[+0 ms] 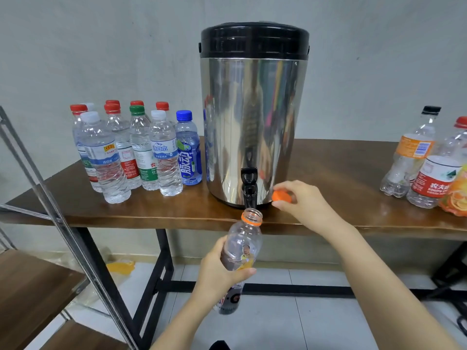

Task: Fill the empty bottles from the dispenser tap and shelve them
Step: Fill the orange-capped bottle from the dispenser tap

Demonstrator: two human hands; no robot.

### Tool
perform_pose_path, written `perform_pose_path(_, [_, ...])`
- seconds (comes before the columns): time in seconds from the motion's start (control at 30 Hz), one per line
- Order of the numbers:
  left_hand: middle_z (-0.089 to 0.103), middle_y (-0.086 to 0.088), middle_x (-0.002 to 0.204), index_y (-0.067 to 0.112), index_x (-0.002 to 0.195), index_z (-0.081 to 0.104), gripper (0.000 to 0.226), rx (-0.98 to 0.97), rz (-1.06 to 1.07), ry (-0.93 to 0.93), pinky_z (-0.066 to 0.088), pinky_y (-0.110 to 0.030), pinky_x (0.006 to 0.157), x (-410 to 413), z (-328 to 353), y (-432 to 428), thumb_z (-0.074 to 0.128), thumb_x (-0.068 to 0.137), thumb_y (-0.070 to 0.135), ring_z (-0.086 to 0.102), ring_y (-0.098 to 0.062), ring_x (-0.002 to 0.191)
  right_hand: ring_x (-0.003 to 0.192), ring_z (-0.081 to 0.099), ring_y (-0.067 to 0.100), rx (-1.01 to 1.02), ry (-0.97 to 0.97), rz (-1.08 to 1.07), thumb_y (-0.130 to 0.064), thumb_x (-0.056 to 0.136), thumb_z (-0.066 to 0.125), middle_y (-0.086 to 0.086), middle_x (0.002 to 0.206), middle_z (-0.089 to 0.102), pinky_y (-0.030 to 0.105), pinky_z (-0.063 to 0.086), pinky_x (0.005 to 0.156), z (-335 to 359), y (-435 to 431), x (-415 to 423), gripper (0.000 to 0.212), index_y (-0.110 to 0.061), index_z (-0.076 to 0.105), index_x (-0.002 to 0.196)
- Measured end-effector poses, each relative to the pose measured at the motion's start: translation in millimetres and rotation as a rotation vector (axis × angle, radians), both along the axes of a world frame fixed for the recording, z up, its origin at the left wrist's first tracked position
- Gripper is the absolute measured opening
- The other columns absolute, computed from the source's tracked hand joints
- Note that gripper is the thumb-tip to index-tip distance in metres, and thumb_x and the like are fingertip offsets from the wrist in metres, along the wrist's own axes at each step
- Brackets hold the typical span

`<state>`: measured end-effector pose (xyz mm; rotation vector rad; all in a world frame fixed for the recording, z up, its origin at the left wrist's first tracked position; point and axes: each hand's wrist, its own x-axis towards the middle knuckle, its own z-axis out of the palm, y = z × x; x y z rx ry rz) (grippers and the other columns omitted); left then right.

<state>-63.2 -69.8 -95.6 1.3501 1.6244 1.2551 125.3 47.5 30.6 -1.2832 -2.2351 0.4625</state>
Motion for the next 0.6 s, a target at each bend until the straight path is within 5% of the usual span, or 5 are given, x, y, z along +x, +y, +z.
perform_pose_path(0.2, [0.060, 0.023, 0.120, 0.040, 0.132, 0.043, 0.087, 0.007, 0.016, -0.034, 0.045, -0.003, 0.077, 7, -6, -5, 0.091, 0.065, 0.012, 0.058, 0.013, 0.104, 0.119, 0.047, 0.030, -0.051, -0.286, -0.214, -0.031, 0.095, 0.062, 0.008, 0.125, 0.056, 0.041, 0.047, 0.091, -42, 22, 3, 0.040, -0.020, 0.055, 0.132])
perform_pose_path(0.43, [0.068, 0.009, 0.103, 0.039, 0.127, 0.044, 0.080, -0.029, 0.092, -0.124, 0.050, -0.015, 0.070, 13, -12, 1, 0.077, 0.067, -0.003, 0.068, -0.002, 0.084, 0.114, 0.047, 0.029, 0.027, -0.356, -0.273, -0.038, 0.098, 0.055, 0.008, 0.126, 0.054, 0.040, 0.049, 0.087, -50, 29, -5, 0.042, -0.021, 0.051, 0.136])
perform_pose_path(0.6, [0.068, 0.013, 0.099, 0.037, 0.120, 0.046, 0.067, -0.005, 0.156, -0.157, 0.049, -0.016, 0.071, 22, -5, 12, 0.083, 0.070, 0.013, 0.066, 0.001, 0.085, 0.117, 0.045, 0.026, 0.191, -0.215, -0.270, -0.038, 0.098, 0.055, 0.002, 0.133, 0.050, 0.034, 0.045, 0.081, -36, 18, -11, 0.044, -0.022, 0.049, 0.138])
